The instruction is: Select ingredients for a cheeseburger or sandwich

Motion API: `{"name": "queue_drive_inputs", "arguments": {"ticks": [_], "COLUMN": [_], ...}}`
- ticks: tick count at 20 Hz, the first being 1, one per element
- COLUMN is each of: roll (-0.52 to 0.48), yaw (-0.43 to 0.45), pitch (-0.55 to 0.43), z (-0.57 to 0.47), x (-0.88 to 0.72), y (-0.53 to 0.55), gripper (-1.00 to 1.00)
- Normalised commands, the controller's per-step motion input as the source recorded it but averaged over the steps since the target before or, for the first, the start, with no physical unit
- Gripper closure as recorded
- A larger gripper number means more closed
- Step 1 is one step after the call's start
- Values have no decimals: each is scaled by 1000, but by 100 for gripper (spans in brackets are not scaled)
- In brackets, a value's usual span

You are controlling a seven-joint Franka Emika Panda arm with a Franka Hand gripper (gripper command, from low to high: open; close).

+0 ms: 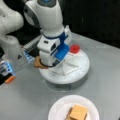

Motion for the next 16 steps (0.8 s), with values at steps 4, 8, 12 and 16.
{"name": "queue_drive_inputs", "arguments": {"ticks": [4, 8, 12, 16], "roll": [-216, -232, -249, -236], "yaw": [32, 26, 20, 33], "pitch": [-221, -218, -210, -231], "z": [-145, -184, -184, -186], "x": [-245, -253, -272, -258], "y": [116, 177, 264, 282], "gripper": [-100, -100, -100, -100]}}
